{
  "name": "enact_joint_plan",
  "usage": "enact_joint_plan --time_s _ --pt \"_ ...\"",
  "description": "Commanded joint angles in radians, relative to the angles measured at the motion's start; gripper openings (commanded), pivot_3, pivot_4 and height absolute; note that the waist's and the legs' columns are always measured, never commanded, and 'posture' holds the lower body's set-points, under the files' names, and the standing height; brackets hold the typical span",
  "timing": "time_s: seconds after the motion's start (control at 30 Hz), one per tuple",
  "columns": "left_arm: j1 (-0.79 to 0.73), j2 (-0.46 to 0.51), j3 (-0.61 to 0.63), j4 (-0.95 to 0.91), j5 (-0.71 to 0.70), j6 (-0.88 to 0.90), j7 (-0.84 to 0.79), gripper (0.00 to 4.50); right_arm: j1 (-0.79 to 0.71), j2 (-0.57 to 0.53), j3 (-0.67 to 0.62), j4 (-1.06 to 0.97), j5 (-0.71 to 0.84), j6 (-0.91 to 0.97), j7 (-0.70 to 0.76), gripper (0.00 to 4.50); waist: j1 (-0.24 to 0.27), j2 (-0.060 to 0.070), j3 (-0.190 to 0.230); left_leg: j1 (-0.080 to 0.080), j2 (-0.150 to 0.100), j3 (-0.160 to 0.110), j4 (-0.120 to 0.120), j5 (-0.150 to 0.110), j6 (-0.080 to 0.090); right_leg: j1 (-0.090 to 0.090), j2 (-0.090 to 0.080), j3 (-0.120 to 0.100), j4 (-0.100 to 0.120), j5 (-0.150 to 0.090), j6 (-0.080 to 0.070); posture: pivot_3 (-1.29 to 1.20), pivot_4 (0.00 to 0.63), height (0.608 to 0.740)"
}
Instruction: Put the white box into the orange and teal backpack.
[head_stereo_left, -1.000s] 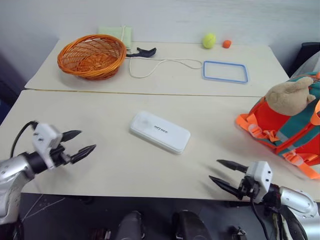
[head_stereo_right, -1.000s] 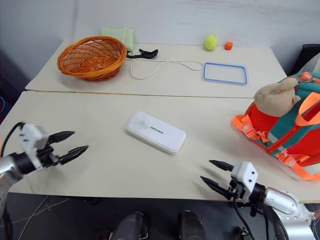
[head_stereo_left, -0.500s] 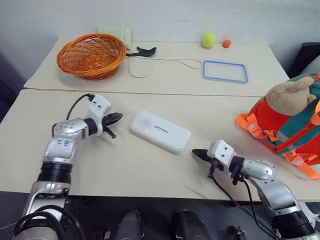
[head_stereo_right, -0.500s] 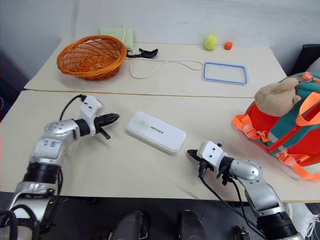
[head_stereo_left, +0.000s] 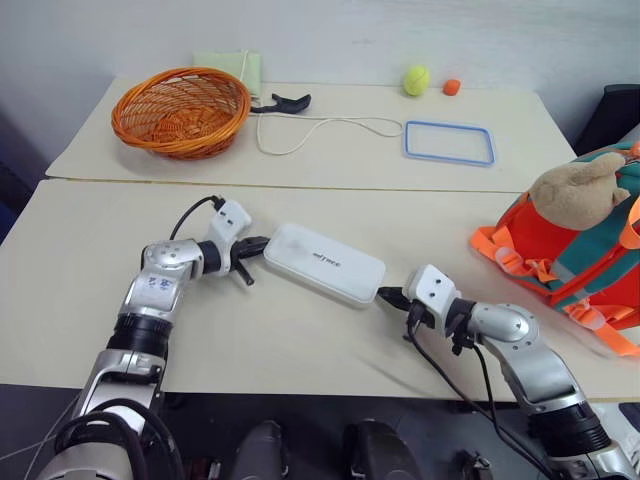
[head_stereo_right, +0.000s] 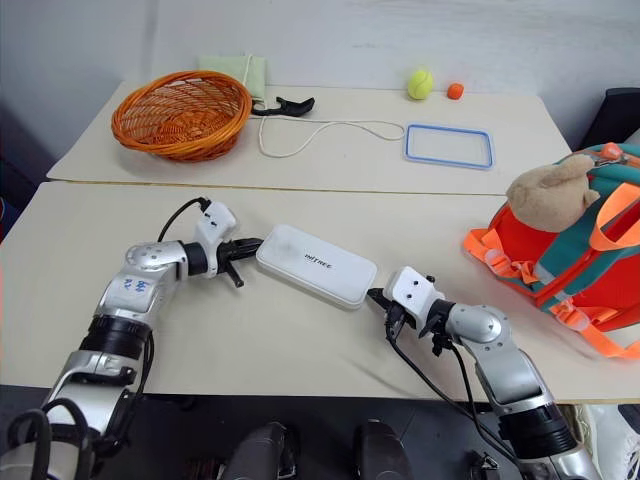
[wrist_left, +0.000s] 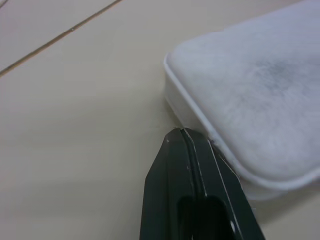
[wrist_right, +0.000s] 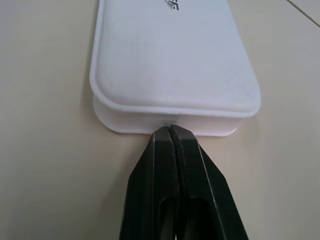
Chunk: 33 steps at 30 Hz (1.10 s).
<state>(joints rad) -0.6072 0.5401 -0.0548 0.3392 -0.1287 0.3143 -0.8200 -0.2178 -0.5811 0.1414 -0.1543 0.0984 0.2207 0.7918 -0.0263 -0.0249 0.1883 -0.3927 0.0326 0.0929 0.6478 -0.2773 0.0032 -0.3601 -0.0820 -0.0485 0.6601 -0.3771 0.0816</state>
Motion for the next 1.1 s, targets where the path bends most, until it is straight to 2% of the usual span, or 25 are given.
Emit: enact_joint_plan --time_s 0.03,0.37,0.6,0.7,0.83,0.97,1.1 --pt "0.068 0.015 -0.014 -0.170 -0.057 0.057 -0.073 0.01 -0.026 -0.027 -0.014 -0.023 0.013 -0.016 0.034 0.00 0.000 0.000 0.000 0.000 0.000 0.000 0.000 0.000 0.000 0.000 0.000 0.000 0.000 0.000 0.000 0.00 0.150 0.740" --pt "0.266 0.095 0.022 -0.515 -0.137 0.240 -0.087 0.01 -0.053 -0.137 -0.080 0.051 0.034 -0.041 0.126 0.00 0.000 0.000 0.000 0.000 0.000 -0.001 0.000 0.000 0.001 0.001 -0.001 0.000 -0.002 0.000 0.000 0.00 0.150 0.740" --pt "0.305 0.162 0.085 -0.538 -0.154 0.304 -0.069 0.01 -0.052 -0.175 -0.092 0.092 0.015 0.021 0.132 0.00 0.000 0.000 0.000 0.001 0.000 -0.001 -0.001 0.000 0.001 0.001 -0.001 0.001 -0.002 0.000 0.000 0.00 0.150 0.740" --pt "0.305 0.211 0.143 -0.514 -0.233 0.486 -0.078 0.58 -0.035 -0.198 -0.109 0.092 0.028 0.016 0.144 0.00 -0.001 0.000 0.000 0.001 0.000 -0.001 -0.001 0.000 0.001 0.001 -0.001 0.000 -0.002 0.000 0.000 0.00 0.150 0.740" --pt "0.243 0.258 0.192 -0.431 -0.417 0.866 -0.140 1.83 -0.035 -0.211 -0.109 0.099 0.034 0.004 0.163 0.00 -0.001 0.000 0.000 0.001 0.000 -0.001 -0.001 0.000 0.001 0.001 -0.001 0.001 -0.002 0.000 0.000 0.00 0.150 0.740" --pt "0.098 0.171 0.274 -0.264 -0.485 1.070 -0.062 3.05 -0.051 -0.210 -0.099 0.118 0.032 -0.016 0.185 0.00 0.004 0.000 0.000 0.001 -0.001 -0.002 0.000 0.000 0.001 0.001 -0.001 0.000 -0.001 0.000 0.000 0.00 0.150 0.740" --pt "-0.005 0.112 0.258 -0.156 -0.497 1.188 -0.020 4.17 -0.079 -0.202 -0.082 0.146 0.027 -0.041 0.207 0.00 0.002 0.000 0.000 0.000 -0.001 -0.001 0.000 0.000 0.001 0.001 -0.001 0.000 -0.001 0.000 0.000 0.00 0.150 0.740"
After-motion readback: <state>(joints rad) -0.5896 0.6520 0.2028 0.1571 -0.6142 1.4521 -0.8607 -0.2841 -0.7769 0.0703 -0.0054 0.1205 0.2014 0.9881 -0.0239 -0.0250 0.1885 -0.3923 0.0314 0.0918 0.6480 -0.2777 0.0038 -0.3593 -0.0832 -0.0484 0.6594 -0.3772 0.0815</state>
